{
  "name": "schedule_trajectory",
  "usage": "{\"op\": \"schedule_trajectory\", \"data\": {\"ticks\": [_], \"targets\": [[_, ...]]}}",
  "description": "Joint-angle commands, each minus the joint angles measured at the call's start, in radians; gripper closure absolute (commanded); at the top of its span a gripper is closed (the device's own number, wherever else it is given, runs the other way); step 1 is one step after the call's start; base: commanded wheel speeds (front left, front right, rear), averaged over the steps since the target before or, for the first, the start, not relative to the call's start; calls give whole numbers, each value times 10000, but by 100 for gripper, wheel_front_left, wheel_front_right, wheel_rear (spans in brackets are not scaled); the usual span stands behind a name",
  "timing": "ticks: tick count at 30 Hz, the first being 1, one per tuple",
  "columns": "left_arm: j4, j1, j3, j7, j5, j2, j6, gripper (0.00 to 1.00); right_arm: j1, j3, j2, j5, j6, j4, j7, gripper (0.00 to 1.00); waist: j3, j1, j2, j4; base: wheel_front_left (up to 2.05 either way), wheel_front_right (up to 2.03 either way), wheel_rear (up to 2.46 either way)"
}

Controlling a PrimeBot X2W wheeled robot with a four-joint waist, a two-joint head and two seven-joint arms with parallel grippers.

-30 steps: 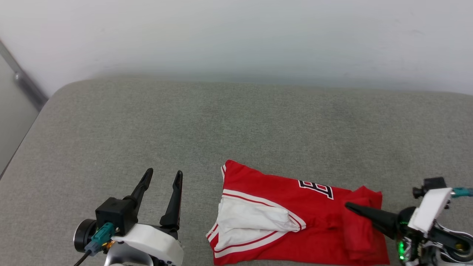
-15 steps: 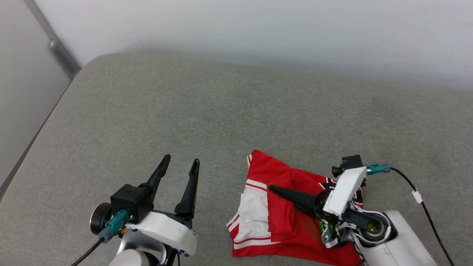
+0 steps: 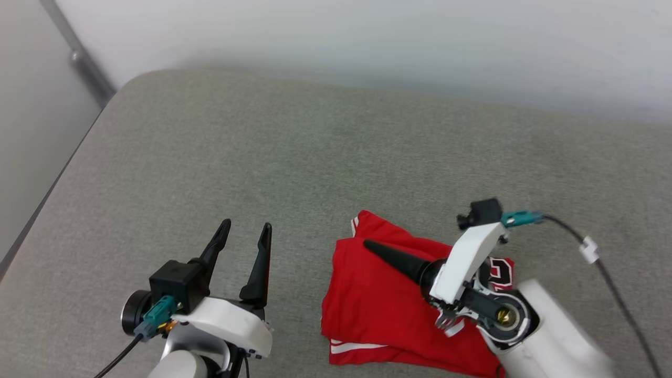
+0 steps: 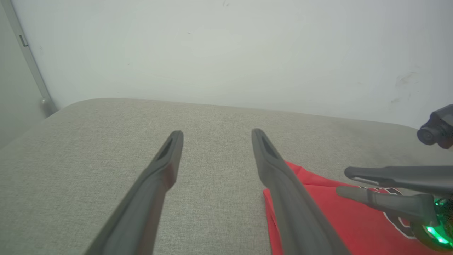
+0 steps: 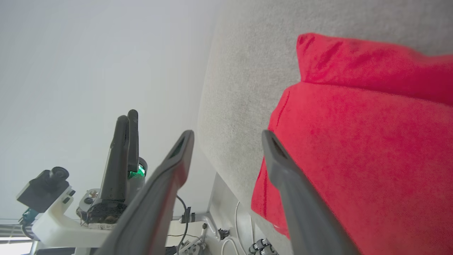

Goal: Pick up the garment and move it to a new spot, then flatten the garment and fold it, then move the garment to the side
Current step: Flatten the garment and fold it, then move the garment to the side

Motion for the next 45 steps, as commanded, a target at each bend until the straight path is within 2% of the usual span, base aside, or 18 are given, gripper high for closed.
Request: {"op": "schedule_trajectory", "data": {"ticks": [1, 5, 8, 11, 15, 20, 21, 26, 34, 45], "targets": [[17, 157, 21, -59, -46, 42, 53, 0, -221, 219, -364, -489, 0, -298, -406, 0, -133, 0, -1, -181, 0, 0, 0], [15, 319, 97, -50, -64, 114, 175, 0, -359, 969, -1441, -2677, 0, -694, -2088, 0, -336, 0, -1, -519, 0, 0, 0], [-12, 463, 208, -55, -131, 191, 298, 0, -384, 1025, -2077, -4437, 0, -462, -3267, 0, -505, 0, -1, -860, 0, 0, 0], [-43, 665, 352, -72, -191, 273, 452, 0, -160, 558, -2582, -5934, -1, -63, -3936, 0, -666, 0, -1, -1214, 0, 0, 0], [-92, 956, 608, -150, -300, 411, 649, 0, 328, -784, -2834, -7567, -1, 3, -4699, 0, -848, 0, -1, -1627, 0, 0, 0], [-183, 1261, 871, -250, -312, 571, 915, 0, 1379, -2869, -2436, -9282, 0, -1268, -5672, 0, -1003, 0, -1, -1956, 0, 0, 0], [-227, 1384, 912, -260, -298, 612, 987, 0, 1967, -3532, -2124, -9831, -1, -2092, -5768, 0, -1071, 0, -1, -2029, 0, 0, 0], [-242, 1579, 878, -273, -257, 701, 1045, 0, 3585, -4472, -1233, -10720, -1, -4138, -5278, 0, -1212, 0, -1, -2110, 0, 0, 0], [-81, 1871, 776, -285, -304, 738, 1058, 0, 5409, -4809, -277, -11311, -1, -6261, -4441, 0, -1456, 0, -1, -2241, 0, 0, 0], [26, 1914, 813, -298, -369, 813, 1143, 0, 5815, -4764, -8, -11484, -1, -7061, -3984, 0, -1530, 0, -1, -2462, 0, 0, 0]]}}
